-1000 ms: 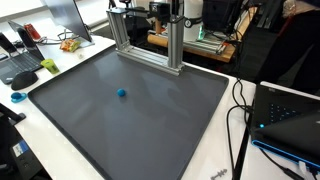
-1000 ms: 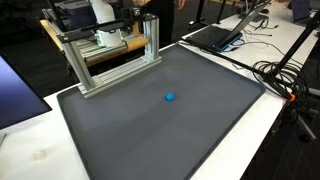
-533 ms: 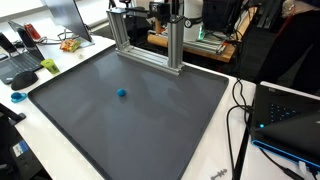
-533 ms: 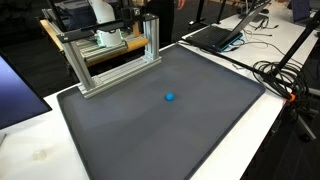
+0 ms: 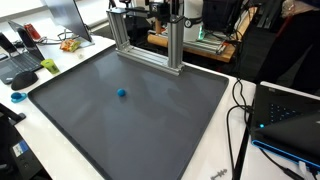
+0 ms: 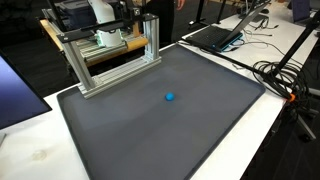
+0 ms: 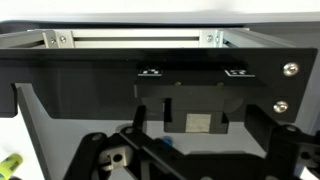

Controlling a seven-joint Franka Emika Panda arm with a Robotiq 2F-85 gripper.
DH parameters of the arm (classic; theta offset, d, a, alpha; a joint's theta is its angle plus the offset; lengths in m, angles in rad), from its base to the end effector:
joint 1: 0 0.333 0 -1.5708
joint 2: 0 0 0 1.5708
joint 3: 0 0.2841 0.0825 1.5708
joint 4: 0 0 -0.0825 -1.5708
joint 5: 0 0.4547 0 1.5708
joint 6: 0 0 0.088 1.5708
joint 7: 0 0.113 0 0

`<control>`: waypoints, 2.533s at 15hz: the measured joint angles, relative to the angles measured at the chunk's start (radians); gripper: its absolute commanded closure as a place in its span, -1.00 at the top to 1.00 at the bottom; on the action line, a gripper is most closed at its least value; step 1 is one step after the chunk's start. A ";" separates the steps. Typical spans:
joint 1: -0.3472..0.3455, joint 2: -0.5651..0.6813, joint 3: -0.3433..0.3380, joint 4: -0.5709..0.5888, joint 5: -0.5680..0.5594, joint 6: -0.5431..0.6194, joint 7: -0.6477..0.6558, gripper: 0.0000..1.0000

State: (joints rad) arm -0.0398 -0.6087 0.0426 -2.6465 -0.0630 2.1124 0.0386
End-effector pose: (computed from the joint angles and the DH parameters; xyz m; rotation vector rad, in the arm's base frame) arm 0.4446 -0.0043 0.3760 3.0612 -0.0184 0.1151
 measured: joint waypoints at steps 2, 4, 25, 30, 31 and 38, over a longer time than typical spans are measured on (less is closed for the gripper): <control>0.000 0.011 -0.002 -0.003 0.000 0.007 0.001 1.00; 0.000 0.019 -0.004 -0.004 0.000 0.012 0.001 1.00; 0.003 0.009 -0.013 -0.018 -0.002 -0.009 0.000 -0.56; 0.005 0.006 -0.013 -0.017 -0.002 -0.012 0.001 -0.56; 0.005 0.006 -0.013 -0.017 -0.002 -0.012 0.003 -0.56; 0.005 0.015 -0.018 0.006 0.003 -0.008 0.013 -0.56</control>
State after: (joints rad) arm -0.0347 -0.5935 0.0246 -2.6407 -0.0601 2.1044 0.0512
